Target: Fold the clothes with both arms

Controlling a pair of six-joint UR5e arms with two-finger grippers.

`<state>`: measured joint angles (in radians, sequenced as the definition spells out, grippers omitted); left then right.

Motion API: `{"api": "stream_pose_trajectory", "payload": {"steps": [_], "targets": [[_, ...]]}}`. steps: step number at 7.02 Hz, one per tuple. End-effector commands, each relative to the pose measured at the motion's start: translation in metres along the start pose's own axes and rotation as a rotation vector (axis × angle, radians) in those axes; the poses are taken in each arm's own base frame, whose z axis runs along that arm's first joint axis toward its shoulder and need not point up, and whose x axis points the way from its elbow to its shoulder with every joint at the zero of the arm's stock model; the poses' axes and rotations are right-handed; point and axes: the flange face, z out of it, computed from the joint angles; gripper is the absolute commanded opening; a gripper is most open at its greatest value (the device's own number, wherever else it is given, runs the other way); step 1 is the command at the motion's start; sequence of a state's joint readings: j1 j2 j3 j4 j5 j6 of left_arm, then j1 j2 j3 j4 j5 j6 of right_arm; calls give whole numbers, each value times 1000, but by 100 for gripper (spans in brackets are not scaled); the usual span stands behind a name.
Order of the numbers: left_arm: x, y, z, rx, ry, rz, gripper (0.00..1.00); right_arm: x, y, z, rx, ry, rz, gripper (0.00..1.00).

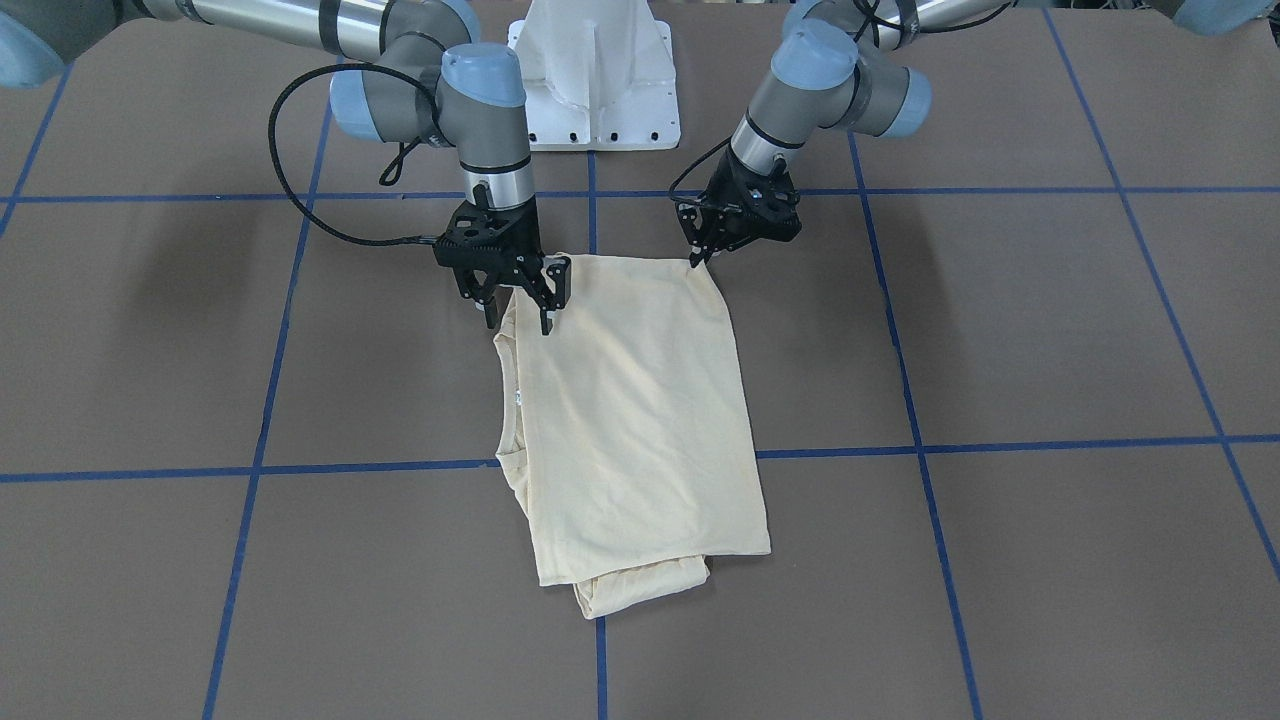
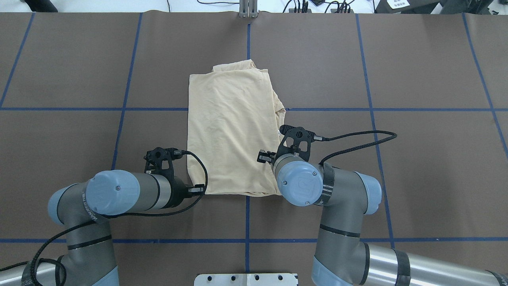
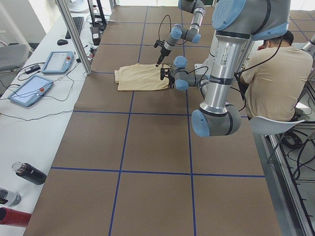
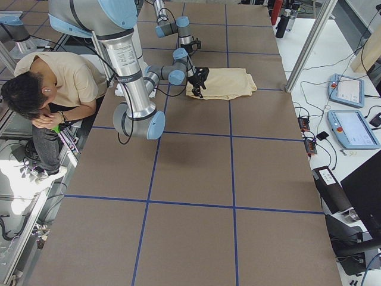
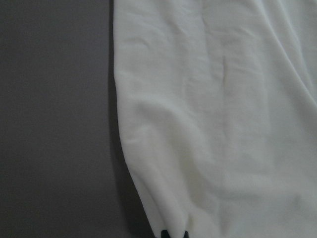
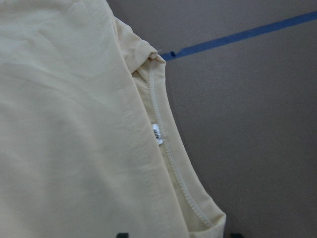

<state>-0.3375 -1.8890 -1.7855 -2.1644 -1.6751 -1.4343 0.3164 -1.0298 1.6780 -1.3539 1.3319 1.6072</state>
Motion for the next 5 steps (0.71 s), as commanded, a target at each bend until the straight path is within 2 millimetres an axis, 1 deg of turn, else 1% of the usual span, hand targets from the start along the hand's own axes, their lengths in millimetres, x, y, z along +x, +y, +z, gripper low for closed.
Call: {"api": "stream_pose_trajectory", "payload": {"steps": [1,2,5], "targets": [[-1,0,0,0,-2,0,0,-2,9,-2,2,-1,-7,47],[-1,0,0,0,-2,0,0,-2,11,-3,1,-3,-1,39],[0,-1,0,2,1,-1,0,-1,15,-2,14,-2,-7,39]]}}
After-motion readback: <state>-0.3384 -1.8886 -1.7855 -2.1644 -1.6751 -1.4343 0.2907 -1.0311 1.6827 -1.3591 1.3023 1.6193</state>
